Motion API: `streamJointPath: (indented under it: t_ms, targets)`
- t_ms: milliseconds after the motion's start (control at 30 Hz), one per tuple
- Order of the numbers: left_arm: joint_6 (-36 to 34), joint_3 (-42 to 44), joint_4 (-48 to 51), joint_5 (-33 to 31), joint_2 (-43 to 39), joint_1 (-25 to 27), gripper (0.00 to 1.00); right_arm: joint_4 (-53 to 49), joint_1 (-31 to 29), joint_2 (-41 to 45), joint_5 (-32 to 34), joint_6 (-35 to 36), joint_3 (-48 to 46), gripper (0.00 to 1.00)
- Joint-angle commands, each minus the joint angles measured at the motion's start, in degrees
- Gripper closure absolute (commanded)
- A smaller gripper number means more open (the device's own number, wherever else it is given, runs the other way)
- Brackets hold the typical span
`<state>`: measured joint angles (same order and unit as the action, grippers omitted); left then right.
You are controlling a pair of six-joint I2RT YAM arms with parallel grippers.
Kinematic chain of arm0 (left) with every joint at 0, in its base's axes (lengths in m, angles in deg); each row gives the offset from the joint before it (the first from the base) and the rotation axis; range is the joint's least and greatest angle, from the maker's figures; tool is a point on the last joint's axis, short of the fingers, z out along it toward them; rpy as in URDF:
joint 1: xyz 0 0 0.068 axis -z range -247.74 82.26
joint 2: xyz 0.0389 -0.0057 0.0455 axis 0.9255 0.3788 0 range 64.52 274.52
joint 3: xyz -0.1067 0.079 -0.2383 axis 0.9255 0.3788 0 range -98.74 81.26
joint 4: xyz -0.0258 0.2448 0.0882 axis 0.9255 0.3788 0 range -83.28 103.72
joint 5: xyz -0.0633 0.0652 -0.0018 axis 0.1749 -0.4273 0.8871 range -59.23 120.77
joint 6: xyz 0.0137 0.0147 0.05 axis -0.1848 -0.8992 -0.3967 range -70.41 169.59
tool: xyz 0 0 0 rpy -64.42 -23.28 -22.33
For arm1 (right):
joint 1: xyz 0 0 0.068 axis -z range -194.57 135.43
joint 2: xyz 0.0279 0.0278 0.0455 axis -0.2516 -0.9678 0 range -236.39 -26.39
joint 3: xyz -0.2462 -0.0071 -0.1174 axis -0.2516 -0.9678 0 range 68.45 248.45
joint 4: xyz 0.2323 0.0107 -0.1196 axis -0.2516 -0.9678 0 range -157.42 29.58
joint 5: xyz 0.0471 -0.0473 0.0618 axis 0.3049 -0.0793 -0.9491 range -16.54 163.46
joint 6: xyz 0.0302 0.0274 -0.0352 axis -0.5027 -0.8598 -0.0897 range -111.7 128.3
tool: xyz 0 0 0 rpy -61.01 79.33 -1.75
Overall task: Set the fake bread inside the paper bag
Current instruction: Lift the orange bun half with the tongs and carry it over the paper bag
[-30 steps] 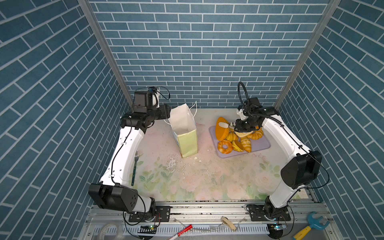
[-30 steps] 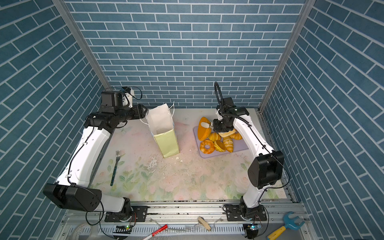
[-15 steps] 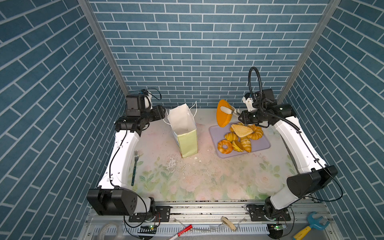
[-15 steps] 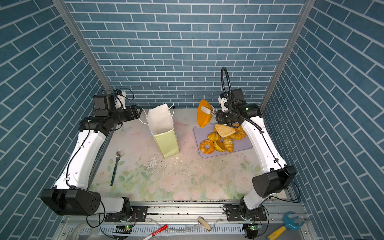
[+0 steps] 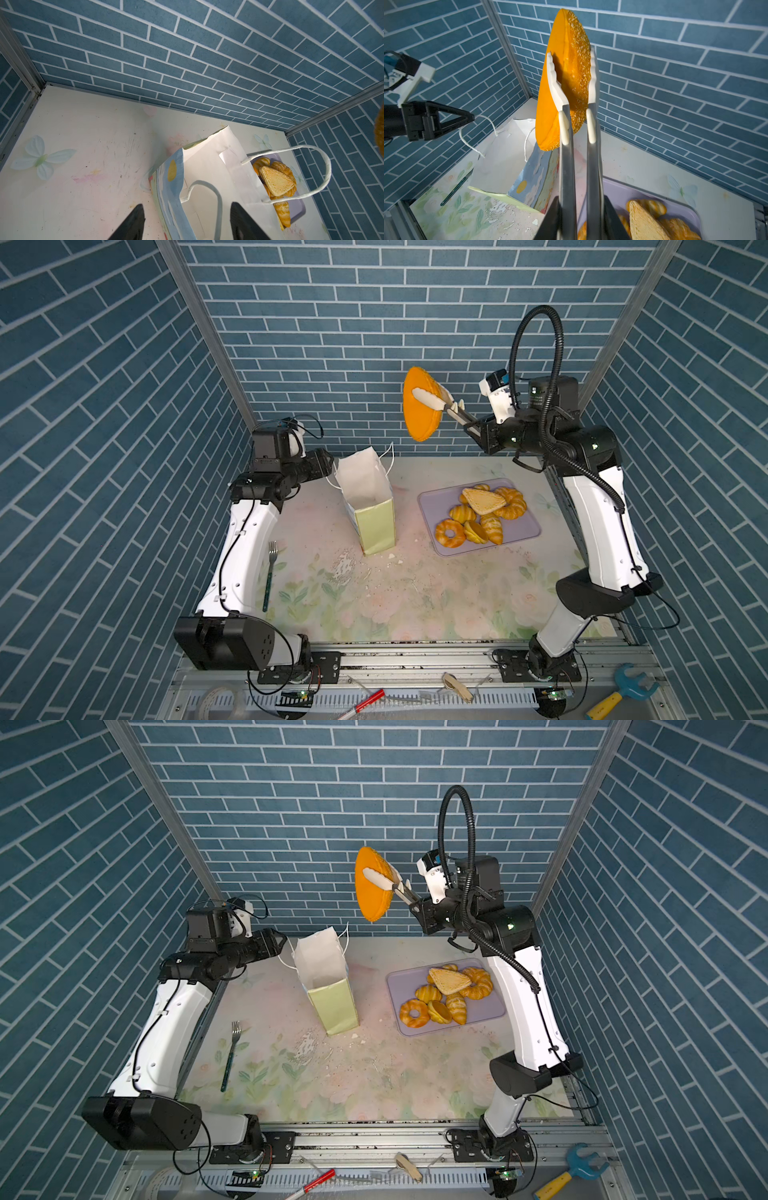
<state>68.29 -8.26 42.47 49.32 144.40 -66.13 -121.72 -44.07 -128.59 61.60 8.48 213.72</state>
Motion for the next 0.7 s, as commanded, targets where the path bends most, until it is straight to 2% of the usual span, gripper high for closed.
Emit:
streamJointPath:
  t_ms: [0,100,400,667]
  targets:
    - [0.6,0.9,-1.6,1.4,0.9,-0.2,0.35,-0.3,-3.4,-3.1,-3.1,4.8,5.3,0.93]
    - [1.0,1.3,-2.2,1.7,0.8,-0.1,0.39,0.6,-6.1,-4.0,-4.5,5.3,5.3,0.94]
    - [1.4,1.6,-2.8,2.4,1.1,-0.1,0.68,-3.7,-12.3,-5.0,-4.4,7.2,1.7,0.94]
    - [2.5,2.1,-4.0,3.2,1.2,-0.1,0.85,-5.8,-14.9,-5.9,0.0,7.2,-2.5,0.94]
